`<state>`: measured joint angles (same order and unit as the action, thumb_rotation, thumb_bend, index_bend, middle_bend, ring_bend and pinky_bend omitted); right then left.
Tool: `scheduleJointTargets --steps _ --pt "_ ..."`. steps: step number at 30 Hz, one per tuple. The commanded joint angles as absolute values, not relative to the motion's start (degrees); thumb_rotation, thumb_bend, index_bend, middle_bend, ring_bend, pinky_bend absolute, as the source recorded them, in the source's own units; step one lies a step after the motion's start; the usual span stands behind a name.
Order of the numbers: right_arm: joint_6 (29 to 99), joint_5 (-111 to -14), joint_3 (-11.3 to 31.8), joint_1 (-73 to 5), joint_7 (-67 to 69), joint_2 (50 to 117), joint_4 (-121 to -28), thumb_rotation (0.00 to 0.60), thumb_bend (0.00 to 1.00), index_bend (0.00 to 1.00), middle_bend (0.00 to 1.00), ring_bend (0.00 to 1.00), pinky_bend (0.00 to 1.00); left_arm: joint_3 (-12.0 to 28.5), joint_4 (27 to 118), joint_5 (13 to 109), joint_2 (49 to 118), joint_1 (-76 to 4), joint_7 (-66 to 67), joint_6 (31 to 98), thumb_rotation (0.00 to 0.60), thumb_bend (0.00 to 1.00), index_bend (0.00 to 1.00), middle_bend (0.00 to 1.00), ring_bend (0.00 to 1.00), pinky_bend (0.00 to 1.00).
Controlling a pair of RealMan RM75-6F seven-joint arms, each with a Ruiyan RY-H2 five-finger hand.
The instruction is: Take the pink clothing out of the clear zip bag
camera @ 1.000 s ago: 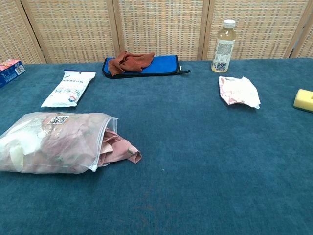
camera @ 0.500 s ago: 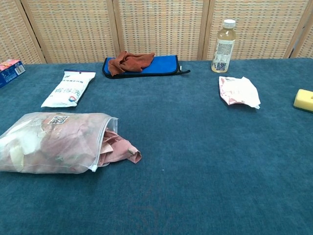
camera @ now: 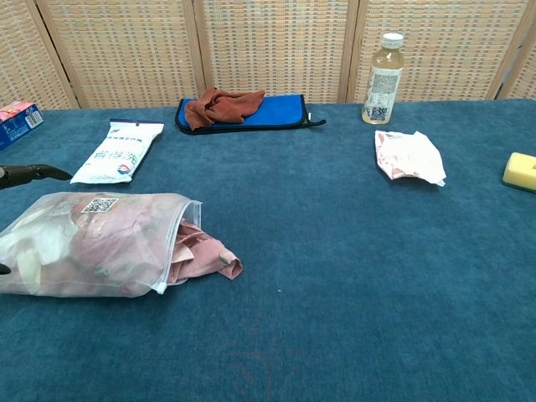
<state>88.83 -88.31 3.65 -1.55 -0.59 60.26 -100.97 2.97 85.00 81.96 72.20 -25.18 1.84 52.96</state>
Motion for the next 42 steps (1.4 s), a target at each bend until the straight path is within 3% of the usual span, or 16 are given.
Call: scheduleJointTargets --steps 1,10,12,14,15,17,19,21,27,33,42 --pt "88.60 -88.35 3.56 -1.61 -0.19 60.19 -101.01 0.600 0.00 0.00 0.00 0.00 0.00 3.59 83.91 79.97 73.69 -26.28 3.40 51.89 0.600 0.13 0.00 0.00 0.00 0.00" --pt "88.40 -88.31 3.58 -1.70 0.70 59.97 -100.96 0.600 0.00 0.00 0.00 0.00 0.00 3.74 81.31 77.55 77.45 -29.03 0.16 47.61 0.600 0.13 0.00 0.00 0.00 0.00" --pt "88.36 -88.29 3.57 -1.71 0.74 59.97 -100.93 0.600 0.00 0.00 0.00 0.00 0.00 4.07 80.66 77.26 78.39 -29.38 -0.22 47.92 0.600 0.13 0.00 0.00 0.01 0.06" --pt "88.35 -88.29 3.60 -1.74 0.76 59.97 -100.92 0.600 0.00 0.00 0.00 0.00 0.00 4.67 79.60 77.15 80.10 -29.15 -0.68 49.86 0.600 0.14 0.05 0.11 0.11 0.21" --pt "88.38 -88.30 3.61 -1.74 0.78 59.98 -100.90 0.600 0.00 0.00 0.00 0.00 0.00 4.74 79.22 77.17 80.66 -29.06 -0.85 50.45 0.600 0.14 0.13 0.22 0.22 0.32" --pt "88.38 -88.29 3.61 -1.74 0.78 60.00 -100.87 0.600 0.00 0.00 0.00 0.00 0.00 4.85 78.86 77.16 81.25 -28.96 -1.21 51.01 0.600 0.14 0.32 0.41 0.38 0.44" --pt "88.34 -88.30 3.61 -1.76 0.77 60.03 -100.84 0.600 0.00 0.00 0.00 0.00 0.00 5.04 78.17 77.28 82.26 -28.80 -2.31 51.91 0.600 0.14 0.48 0.55 0.50 0.52" --pt "88.36 -88.33 3.63 -1.78 0.67 60.11 -100.81 0.600 0.00 0.00 0.00 0.00 0.00 5.73 77.63 76.76 83.71 -28.49 -6.50 52.46 0.600 0.15 0.55 0.59 0.54 0.55" --pt "87.79 -88.98 3.33 -2.14 0.83 60.30 -101.03 0.600 0.00 0.00 0.00 0.00 0.00 5.53 73.07 83.03 86.11 -28.20 -23.71 56.52 0.600 0.23 0.62 0.62 0.56 0.56" --pt "85.10 -89.89 4.01 -4.53 4.13 58.21 -101.63 0.600 0.00 0.00 0.00 0.00 0.00 5.65 69.85 92.31 88.35 -27.67 -37.47 70.34 0.600 0.23 0.64 0.64 0.57 0.56" --pt "82.21 -91.42 6.33 -8.52 14.91 53.09 -104.88 0.600 0.00 0.02 0.00 0.00 0.00 6.81 67.90 95.57 91.64 -30.28 -39.34 75.64 0.600 0.23 0.66 0.65 0.58 0.56"
